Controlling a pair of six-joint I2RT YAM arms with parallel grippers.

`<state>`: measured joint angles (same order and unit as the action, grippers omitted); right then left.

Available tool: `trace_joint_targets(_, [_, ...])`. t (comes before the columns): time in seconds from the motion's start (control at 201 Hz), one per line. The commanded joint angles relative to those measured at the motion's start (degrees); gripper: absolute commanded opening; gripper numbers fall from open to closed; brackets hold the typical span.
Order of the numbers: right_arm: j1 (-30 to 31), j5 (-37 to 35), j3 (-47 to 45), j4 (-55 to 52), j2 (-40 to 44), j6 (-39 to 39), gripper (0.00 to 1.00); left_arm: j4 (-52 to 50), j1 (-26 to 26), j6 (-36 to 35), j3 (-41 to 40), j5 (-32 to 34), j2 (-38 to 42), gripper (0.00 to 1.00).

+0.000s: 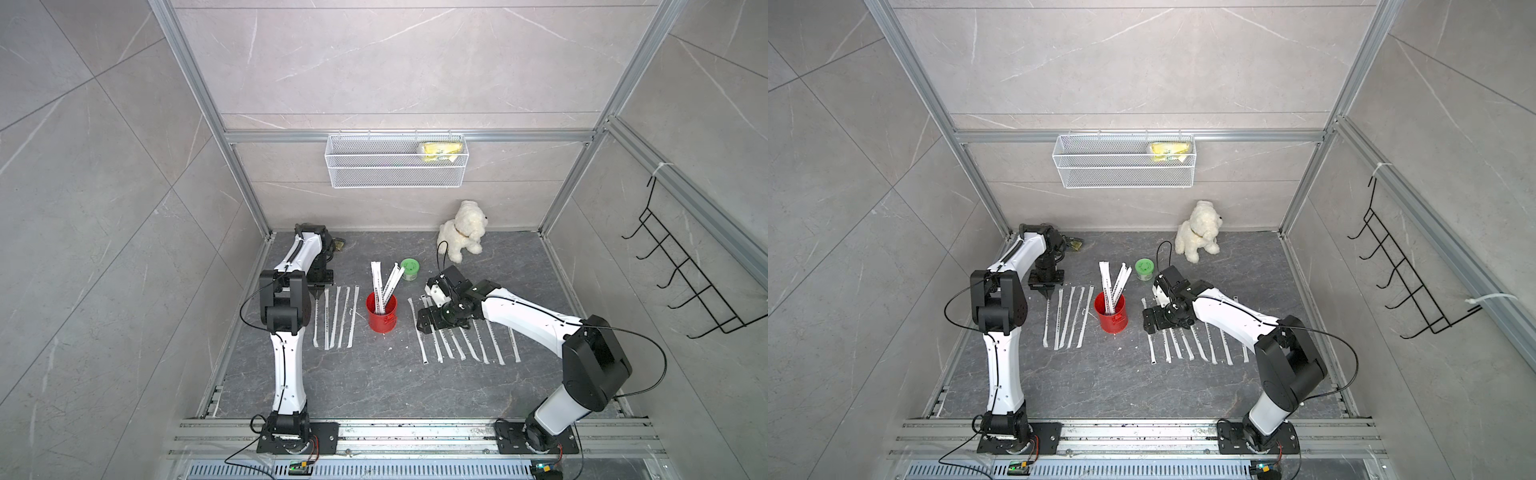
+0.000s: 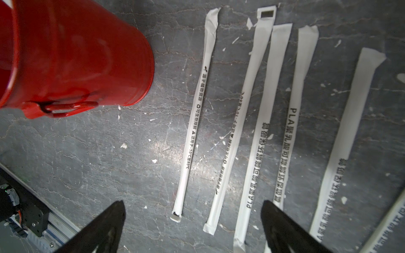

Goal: Take the straws out of the storage container
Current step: Place the straw at the center of the board.

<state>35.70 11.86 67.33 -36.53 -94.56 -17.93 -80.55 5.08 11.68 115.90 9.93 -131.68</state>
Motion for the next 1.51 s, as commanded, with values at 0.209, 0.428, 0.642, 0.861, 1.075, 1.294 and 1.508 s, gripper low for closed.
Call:
trace_joint_targets(0.209, [-0.17, 0.45, 0.11, 0.38, -0.75, 0.88, 1.00, -0.30, -0.51, -1.65, -0.06, -0.75, -1.40, 0.10])
trace_joint_targets(0.428, [-0.18, 0.49, -0.16, 0.52, -0.79, 0.79, 1.00, -0.30, -0.56, -1.66, -0.23, -0.60, -1.42, 0.15])
trace_joint_targets(0.642, [-0.20, 0.45, -0.10, 0.76, -0.84, 0.79, 1.00, -0.13, -0.52, -1.64, -0.58, -0.53, -1.47, 0.15])
trace_joint_targets(0.861, [-0.18, 0.55, -0.27, 0.73, -0.93, 0.77, 1.00, 0.51, -0.51, -1.56, -1.75, -0.50, -1.39, 0.20])
trace_joint_targets(1.075, [-0.15, 0.58, -0.31, 0.70, -0.88, 0.75, 1.00, 0.75, -0.52, -1.33, -2.26, -0.48, -1.42, 0.21])
trace_joint_targets(1.294, [-0.20, 0.20, -0.94, 1.06, 0.07, -0.03, 1.00, 0.75, -0.10, -0.21, -2.41, -1.29, 2.69, 0.20])
trace_joint_targets(1.508, [-0.13, -0.39, -1.94, 1.07, 3.34, -1.82, 1.00, 3.08, 4.29, 1.48, -4.56, -2.72, 12.67, 0.23])
